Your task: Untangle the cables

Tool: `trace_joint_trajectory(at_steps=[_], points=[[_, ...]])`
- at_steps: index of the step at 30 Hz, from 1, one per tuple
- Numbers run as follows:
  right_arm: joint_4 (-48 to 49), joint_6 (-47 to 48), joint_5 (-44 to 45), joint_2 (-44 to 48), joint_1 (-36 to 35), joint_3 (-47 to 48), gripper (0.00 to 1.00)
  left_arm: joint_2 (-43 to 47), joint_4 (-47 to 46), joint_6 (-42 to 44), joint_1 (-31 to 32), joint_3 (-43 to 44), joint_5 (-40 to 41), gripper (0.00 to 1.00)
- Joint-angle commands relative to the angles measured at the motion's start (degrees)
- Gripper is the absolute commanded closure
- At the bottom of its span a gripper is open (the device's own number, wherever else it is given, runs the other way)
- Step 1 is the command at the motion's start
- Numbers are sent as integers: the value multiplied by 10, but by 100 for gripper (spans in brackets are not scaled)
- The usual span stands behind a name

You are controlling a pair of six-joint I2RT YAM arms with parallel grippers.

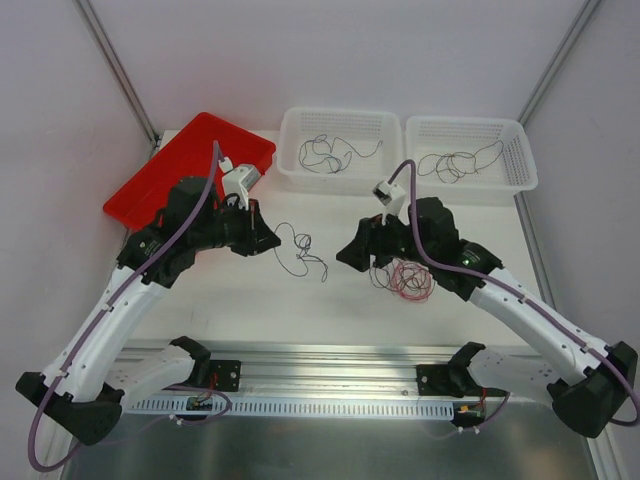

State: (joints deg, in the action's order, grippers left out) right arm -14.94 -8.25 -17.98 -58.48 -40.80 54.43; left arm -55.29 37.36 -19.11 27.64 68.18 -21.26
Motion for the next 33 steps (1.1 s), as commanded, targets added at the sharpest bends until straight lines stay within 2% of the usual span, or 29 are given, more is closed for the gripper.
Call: trace_joint_trajectory(at_steps=[1,8,14,33], points=[[87,22,-23,-35,-21,37,35,-11,-33,-14,23,-2,-22,100],[136,33,-35,-95,-64,64,37,-27,-41,-21,67,12,-5,100],[131,32,-4,-111,-76,65,41,-25,-42,-18,75,13,-8,100],[147,53,-25,-154,-110,76,51,-27,-48,-32,97,15,-12,100]])
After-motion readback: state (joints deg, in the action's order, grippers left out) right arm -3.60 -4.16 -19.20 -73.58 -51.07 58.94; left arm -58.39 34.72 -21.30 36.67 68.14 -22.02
